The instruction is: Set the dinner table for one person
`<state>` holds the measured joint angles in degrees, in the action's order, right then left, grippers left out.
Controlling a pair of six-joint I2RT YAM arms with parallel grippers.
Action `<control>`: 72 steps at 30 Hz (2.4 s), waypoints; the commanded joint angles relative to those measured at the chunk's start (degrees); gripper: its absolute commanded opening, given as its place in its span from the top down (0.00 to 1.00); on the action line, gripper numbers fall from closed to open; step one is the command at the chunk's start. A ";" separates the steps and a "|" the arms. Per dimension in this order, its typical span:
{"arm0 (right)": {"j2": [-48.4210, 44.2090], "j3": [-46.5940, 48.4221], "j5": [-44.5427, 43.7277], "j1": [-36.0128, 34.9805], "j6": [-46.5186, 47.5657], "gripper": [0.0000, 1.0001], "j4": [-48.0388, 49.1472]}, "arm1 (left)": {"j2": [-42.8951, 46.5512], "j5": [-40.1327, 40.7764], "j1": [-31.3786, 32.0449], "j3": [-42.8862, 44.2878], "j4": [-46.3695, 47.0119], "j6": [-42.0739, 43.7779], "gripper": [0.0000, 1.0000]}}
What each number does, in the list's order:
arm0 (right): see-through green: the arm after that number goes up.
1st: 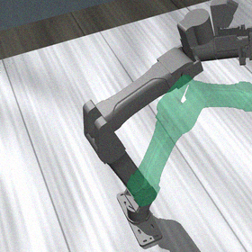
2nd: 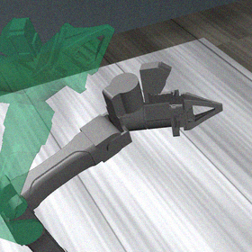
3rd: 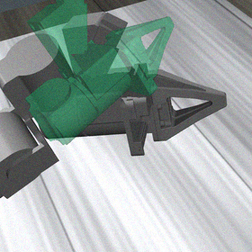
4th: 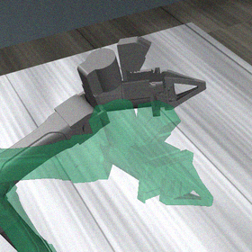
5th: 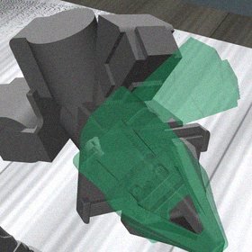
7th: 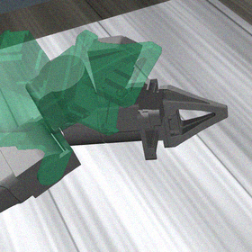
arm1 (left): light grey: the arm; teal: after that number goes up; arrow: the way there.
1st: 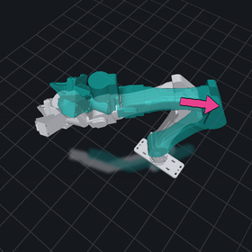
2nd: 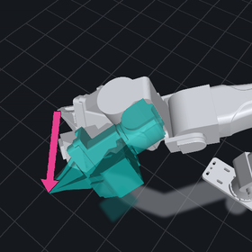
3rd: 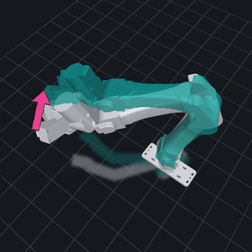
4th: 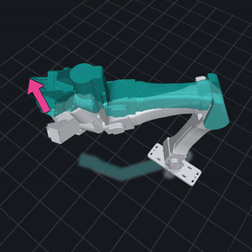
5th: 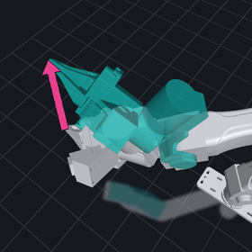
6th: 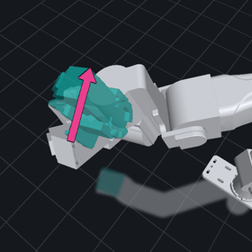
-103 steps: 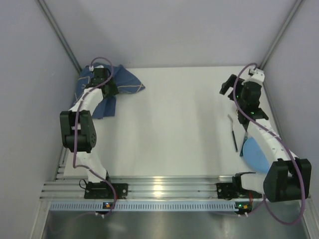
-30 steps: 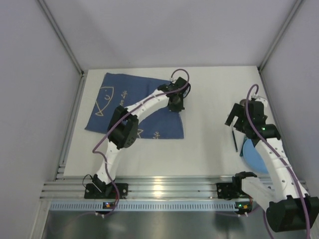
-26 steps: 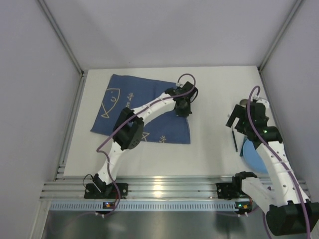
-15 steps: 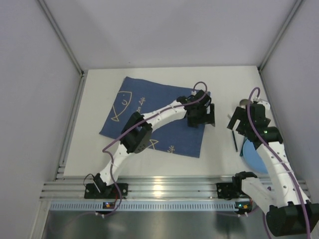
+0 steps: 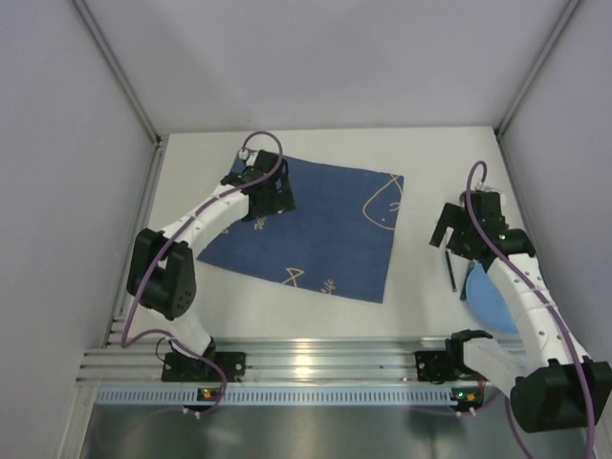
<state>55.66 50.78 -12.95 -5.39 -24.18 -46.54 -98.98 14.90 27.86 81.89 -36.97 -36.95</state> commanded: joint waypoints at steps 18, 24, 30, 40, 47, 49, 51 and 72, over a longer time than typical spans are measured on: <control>17.98 25.21 -1.28 -0.24 2.47 0.00 -1.44 | 1.51 -8.30 2.64 -28.88 5.06 -6.55 0.01; 27.21 33.75 -4.28 0.82 2.30 0.00 -3.20 | 3.61 -9.79 9.23 -32.66 5.68 -11.91 0.02; 34.51 36.40 -6.12 3.62 2.47 0.00 -3.64 | 7.65 -13.75 10.46 -31.97 6.12 -14.29 0.02; 50.58 42.90 -0.24 10.49 3.00 0.00 -3.29 | 14.95 -15.43 11.34 -27.06 0.94 -15.00 0.02; 58.33 46.86 2.49 10.22 1.95 0.05 -1.62 | 17.16 -9.89 11.17 -22.47 -3.19 -12.19 0.01; 60.26 47.04 2.58 10.22 2.12 0.11 -1.53 | 16.37 -9.97 11.08 -22.12 -3.46 -12.09 0.02; 61.14 46.43 3.02 10.22 2.56 0.29 -1.44 | 15.49 -10.50 11.08 -22.12 -3.28 -12.09 0.02; 64.74 68.29 0.64 -12.01 3.71 1.00 -8.21 | 15.04 -6.90 10.73 -16.23 -7.06 -7.43 0.01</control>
<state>117.43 113.75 -12.05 -18.55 -20.53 -52.12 -87.20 6.26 38.81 65.32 -41.39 -45.25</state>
